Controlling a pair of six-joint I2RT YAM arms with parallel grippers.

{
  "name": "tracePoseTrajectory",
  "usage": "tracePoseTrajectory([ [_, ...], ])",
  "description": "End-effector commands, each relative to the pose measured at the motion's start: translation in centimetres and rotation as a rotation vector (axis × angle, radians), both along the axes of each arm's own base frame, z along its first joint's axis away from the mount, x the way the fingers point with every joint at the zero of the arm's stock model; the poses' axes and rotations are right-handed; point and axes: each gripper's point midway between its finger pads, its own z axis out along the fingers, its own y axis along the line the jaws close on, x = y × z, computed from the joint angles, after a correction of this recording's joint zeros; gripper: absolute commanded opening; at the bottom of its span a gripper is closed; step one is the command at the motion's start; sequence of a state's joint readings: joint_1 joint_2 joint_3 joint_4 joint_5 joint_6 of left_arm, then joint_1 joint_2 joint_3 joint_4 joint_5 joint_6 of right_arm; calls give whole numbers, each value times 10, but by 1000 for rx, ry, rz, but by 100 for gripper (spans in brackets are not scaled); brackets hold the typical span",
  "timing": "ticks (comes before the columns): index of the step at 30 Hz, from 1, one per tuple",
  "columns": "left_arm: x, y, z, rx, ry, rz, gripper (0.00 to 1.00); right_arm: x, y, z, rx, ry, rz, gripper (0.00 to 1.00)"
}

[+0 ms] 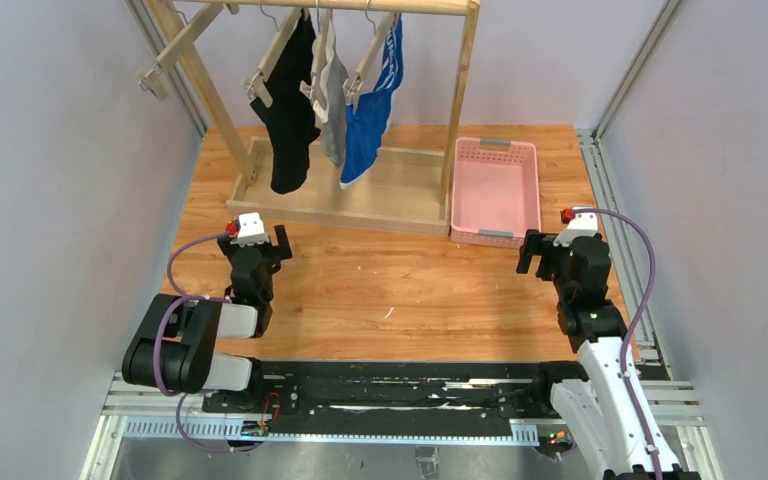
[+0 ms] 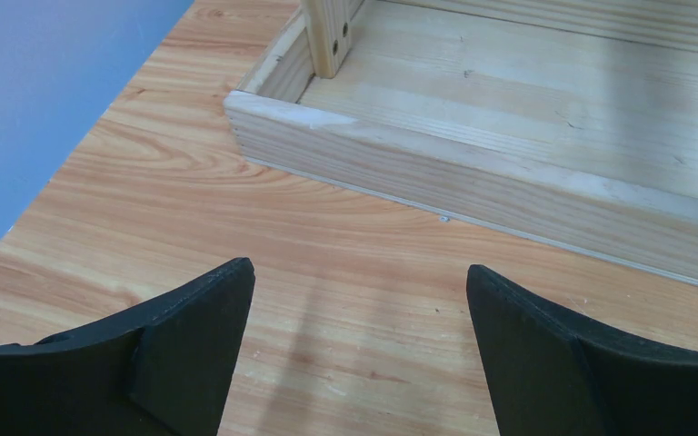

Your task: Remove the underwear clipped to the hanger

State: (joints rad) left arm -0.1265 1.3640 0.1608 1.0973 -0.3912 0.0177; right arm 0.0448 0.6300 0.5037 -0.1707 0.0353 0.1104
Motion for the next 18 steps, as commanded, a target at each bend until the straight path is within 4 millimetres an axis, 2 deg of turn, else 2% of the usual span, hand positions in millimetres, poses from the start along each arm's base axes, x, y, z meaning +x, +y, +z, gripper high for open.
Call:
tracePoseTrajectory([
  [1,2,4,8,-10,-30,23,98,1,3,1,9,-4,0,94],
  [11,2,4,8,-10,-31,23,98,1,7,-2,22,-1,16,94],
  [18,1,4,9,-10,-37,21,98,7,23,1,94,-40,77,94],
])
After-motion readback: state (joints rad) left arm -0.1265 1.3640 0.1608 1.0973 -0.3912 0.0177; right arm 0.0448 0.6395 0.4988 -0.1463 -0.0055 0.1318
